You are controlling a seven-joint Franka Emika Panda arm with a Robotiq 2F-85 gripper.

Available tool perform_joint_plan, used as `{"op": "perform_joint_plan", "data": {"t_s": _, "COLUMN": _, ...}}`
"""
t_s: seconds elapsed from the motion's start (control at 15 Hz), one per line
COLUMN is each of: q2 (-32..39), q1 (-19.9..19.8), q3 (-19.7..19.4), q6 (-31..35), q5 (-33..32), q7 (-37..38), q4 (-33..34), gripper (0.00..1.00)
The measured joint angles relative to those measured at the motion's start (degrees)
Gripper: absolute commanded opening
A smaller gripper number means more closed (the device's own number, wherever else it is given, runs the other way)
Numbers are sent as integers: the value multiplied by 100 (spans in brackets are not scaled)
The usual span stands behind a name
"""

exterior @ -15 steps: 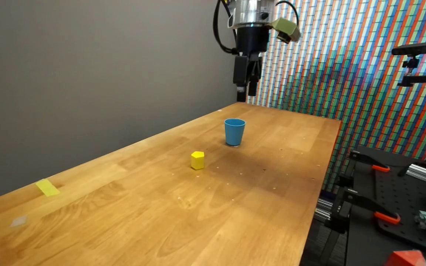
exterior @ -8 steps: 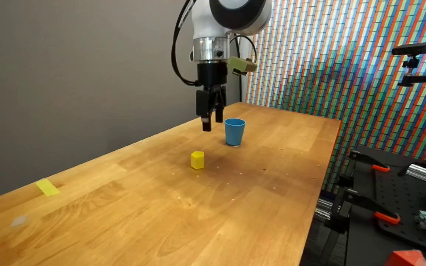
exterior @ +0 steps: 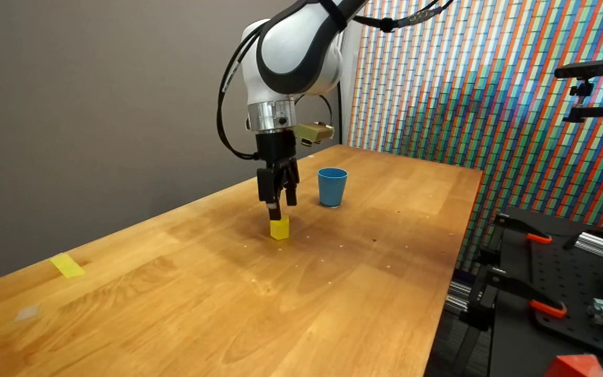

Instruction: Put the yellow block in the blue cup

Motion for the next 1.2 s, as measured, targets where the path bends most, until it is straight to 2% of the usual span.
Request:
{"op": "perform_joint_plan", "data": {"t_s": 0.07, "q2": 129, "q1": 0, "q3": 0, "q6": -69, "q5": 0, "q7": -29, "q4": 132, "gripper": 100}}
{"op": "perform_joint_plan", "data": {"t_s": 0.13, "q2": 241, "q1": 0, "q3": 2, "q6": -108, "q5": 0, "q7": -46, "q4": 248, "gripper": 75}}
{"op": "perform_joint_plan", "data": {"t_s": 0.2, "q2": 336, "q1": 0, "q3": 3, "q6": -142, "q5": 0, "q7": -58, "q4": 351, "gripper": 74}}
{"op": "perform_joint_plan", "data": {"t_s": 0.27, "q2": 419, "q1": 1, "q3": 6, "q6": -165, "q5": 0, "q7": -64, "q4": 439, "gripper": 68}}
{"op": "perform_joint_plan", "data": {"t_s": 0.47, "q2": 567, "q1": 8, "q3": 12, "q6": -212, "q5": 4, "q7": -80, "q4": 608, "gripper": 42}}
{"op": "perform_joint_plan", "data": {"t_s": 0.67, "q2": 543, "q1": 2, "q3": 17, "q6": -405, "q5": 30, "q7": -87, "q4": 633, "gripper": 21}}
{"op": "perform_joint_plan", "data": {"t_s": 0.93, "q2": 112, "q1": -56, "q3": -127, "q6": -567, "q5": 88, "q7": 284, "q4": 336, "gripper": 21}}
{"op": "perform_joint_plan", "data": {"t_s": 1.2, "q2": -916, "q1": -92, "q3": -613, "q6": -565, "q5": 44, "q7": 1018, "q4": -257, "gripper": 21}}
